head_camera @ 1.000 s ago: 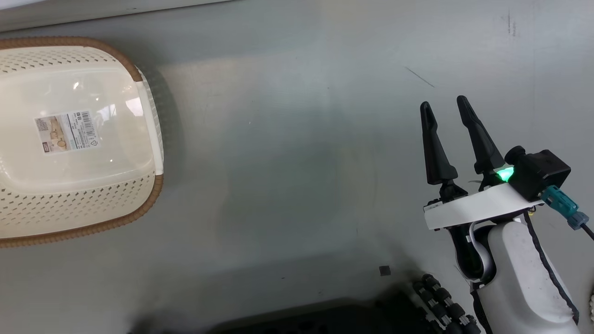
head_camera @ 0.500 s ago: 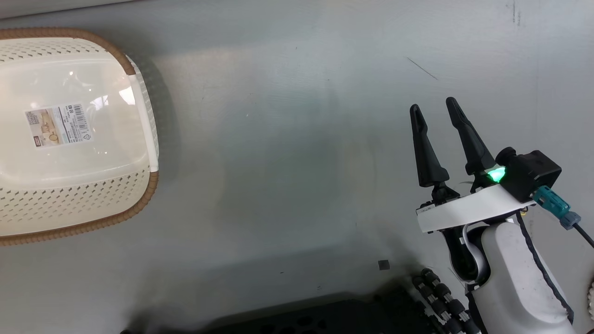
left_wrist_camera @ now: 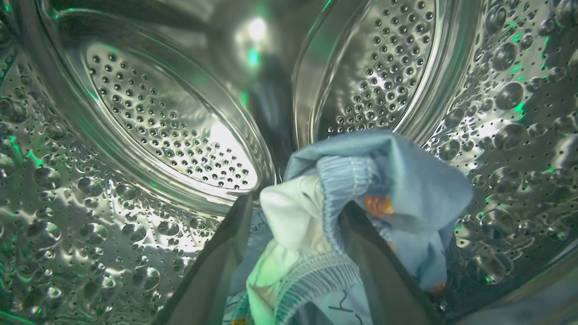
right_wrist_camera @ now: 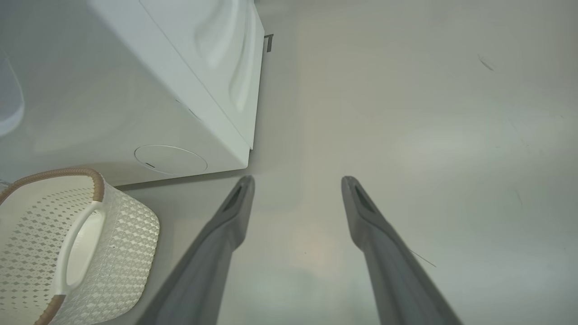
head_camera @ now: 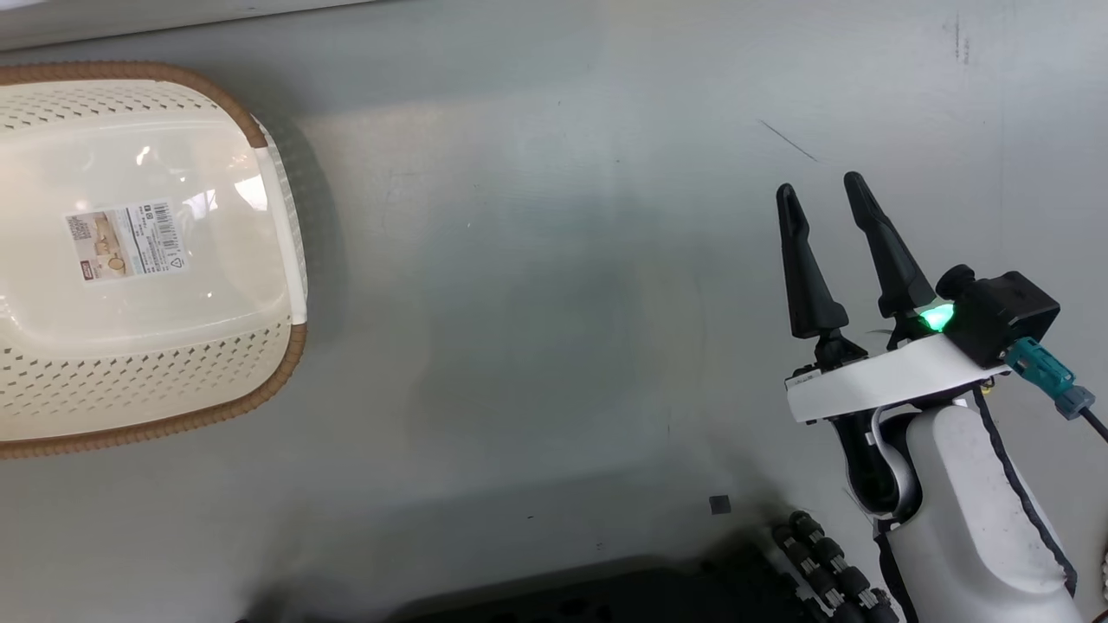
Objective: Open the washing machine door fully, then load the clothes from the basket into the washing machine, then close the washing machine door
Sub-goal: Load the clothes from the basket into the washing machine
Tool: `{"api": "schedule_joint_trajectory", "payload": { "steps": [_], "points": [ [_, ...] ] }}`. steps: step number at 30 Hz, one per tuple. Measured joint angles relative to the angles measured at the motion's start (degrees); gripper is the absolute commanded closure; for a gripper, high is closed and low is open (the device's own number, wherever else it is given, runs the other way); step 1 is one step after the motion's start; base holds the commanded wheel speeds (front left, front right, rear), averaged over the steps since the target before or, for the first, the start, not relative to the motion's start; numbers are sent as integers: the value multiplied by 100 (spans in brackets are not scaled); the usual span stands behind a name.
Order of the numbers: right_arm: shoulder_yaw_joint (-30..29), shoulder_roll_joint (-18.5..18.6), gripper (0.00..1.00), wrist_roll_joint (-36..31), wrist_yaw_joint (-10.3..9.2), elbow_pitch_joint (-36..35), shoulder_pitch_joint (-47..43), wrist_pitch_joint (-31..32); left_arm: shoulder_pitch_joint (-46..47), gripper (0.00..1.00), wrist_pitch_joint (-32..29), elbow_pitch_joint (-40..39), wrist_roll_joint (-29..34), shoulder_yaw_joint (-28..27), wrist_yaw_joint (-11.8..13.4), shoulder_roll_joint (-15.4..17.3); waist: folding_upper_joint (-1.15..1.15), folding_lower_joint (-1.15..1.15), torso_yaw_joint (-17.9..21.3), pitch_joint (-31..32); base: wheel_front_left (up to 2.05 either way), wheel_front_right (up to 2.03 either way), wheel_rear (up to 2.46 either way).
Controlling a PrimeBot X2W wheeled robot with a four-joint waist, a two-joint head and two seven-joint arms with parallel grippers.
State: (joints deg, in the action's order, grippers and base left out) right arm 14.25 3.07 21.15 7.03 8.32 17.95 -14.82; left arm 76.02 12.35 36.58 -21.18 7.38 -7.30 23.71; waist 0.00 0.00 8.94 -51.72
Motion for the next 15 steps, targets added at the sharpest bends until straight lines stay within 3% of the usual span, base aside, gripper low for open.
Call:
{"api": "schedule_joint_trajectory", "payload": {
  "steps": [15],
  "points": [
    [-213,1,0,-65,0,35,58,0,-595,0,90,592,-51,11,0,-279,0,0,-173,443,0,0,0]
  ]
}}
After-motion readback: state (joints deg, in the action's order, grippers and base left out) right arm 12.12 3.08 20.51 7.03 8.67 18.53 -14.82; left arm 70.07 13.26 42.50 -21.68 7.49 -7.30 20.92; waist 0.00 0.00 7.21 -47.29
